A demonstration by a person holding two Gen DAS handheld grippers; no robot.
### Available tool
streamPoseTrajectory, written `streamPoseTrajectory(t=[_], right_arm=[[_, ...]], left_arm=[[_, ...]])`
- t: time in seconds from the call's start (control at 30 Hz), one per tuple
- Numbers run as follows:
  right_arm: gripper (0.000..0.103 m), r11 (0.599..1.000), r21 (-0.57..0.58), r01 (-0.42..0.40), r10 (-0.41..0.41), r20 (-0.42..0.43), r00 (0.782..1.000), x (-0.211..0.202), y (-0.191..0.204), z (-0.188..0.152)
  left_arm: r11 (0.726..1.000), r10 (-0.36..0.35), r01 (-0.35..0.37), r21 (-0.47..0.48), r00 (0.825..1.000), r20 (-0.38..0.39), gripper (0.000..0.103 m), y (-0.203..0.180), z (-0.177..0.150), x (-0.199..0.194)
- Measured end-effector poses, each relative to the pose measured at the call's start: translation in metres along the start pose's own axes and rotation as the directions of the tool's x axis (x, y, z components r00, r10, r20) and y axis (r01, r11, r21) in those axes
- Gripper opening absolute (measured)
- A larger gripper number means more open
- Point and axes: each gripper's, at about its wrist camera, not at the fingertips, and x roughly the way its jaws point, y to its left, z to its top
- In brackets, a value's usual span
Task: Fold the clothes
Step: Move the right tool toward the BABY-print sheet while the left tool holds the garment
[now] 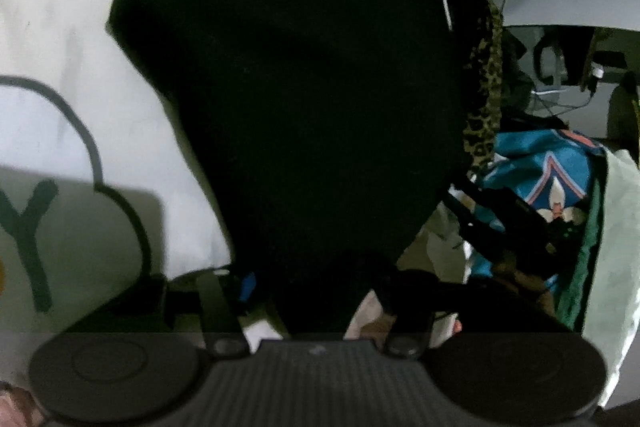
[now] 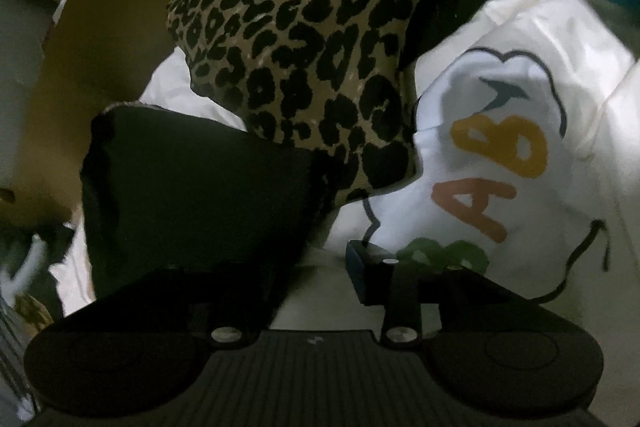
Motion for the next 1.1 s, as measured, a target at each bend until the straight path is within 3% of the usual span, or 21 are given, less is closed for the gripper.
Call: streamPoseTrajectory(t=[0.07,0.17,0.4,0.57,0.7,1.1], right_arm=[[0.045,1.0,0.016,-0.022,0.022,0.003,1.0,0.002,-0.002,-0.002],[0.045,0.997,0.048,-0.055,0.055,0.009,0.998,0.006,-0.005,-0.002],[0.046,0.984,0.131,-0.123,0.121,0.026,0.992,0.02,-0.015,0.0],[0.034,0.969,0.155,-0.19,0.187,0.036,0.982,0.016,-0.018,0.001],[0.033,0.95,0.181,-0.256,0.251,0.054,0.967,0.013,-0.02,0.002],[0.033,0.915,0.264,-0.306,0.295,0.08,0.952,0.038,-0.033,0.008]], left_arm=[[0.999,-0.039,0.039,-0.005,0.999,-0.022,0.039,0.001,-0.002,0.0],[0.998,-0.062,0.063,0.008,0.997,-0.045,0.038,-0.001,-0.004,0.001],[1.0,-0.012,0.012,0.011,1.0,-0.019,0.038,0.002,0.0,0.006],[1.0,0.002,-0.002,0.028,1.0,0.004,0.038,0.0,0.003,-0.001],[1.0,0.012,-0.012,0.026,1.0,0.019,0.038,0.004,0.002,-0.008],[1.0,0.003,-0.003,0.009,1.0,0.002,0.039,0.012,-0.003,-0.003]])
